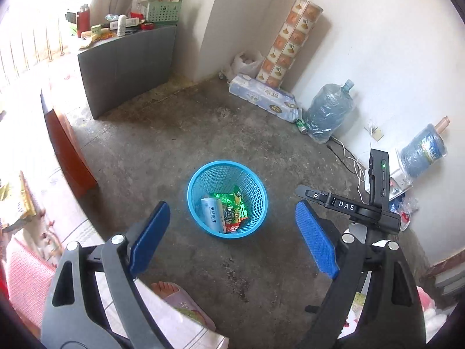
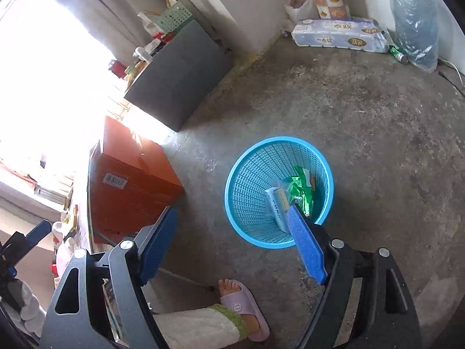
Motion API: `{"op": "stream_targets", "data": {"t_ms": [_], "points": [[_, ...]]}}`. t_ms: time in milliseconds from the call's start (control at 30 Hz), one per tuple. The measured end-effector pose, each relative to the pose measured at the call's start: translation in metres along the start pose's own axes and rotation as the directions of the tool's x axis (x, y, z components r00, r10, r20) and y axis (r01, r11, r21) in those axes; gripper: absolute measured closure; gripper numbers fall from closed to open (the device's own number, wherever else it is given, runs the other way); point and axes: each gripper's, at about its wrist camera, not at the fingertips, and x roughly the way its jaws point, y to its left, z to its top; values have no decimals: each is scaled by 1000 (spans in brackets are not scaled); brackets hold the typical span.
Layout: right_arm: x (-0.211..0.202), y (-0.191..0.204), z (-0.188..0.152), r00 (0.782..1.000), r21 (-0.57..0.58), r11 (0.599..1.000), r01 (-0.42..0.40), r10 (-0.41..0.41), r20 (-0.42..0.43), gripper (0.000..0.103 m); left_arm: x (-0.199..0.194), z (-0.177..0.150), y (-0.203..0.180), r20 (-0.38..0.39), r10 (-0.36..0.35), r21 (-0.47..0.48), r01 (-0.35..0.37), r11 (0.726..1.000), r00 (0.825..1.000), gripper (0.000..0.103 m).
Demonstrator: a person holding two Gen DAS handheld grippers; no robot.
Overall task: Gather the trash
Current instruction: 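Open both tools to drop the box and cup into the wastebasket, then move both open tools back over the table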
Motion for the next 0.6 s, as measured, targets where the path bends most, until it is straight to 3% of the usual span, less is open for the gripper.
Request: {"op": "stream_targets", "data": {"t_ms": [167, 333, 500, 600], "points": [[-40, 66, -33, 993, -179, 977, -116, 118, 1, 22, -99, -66, 26, 140, 73, -60, -65, 996, 987, 18], [-60, 139, -68, 978, -337, 919, -205, 202, -44, 21, -176, -142, 76, 223, 206, -211, -159, 965, 953, 17], [-61, 212, -102, 951, -455, 836, -307, 285, -117, 19, -239, -214, 133, 264, 363, -383, -249, 889, 893, 16], [-48, 257, -126, 939, -513, 786, -344, 294, -179, 19, -262, -254, 170, 249, 448, -504, -280, 817, 859, 15]]}}
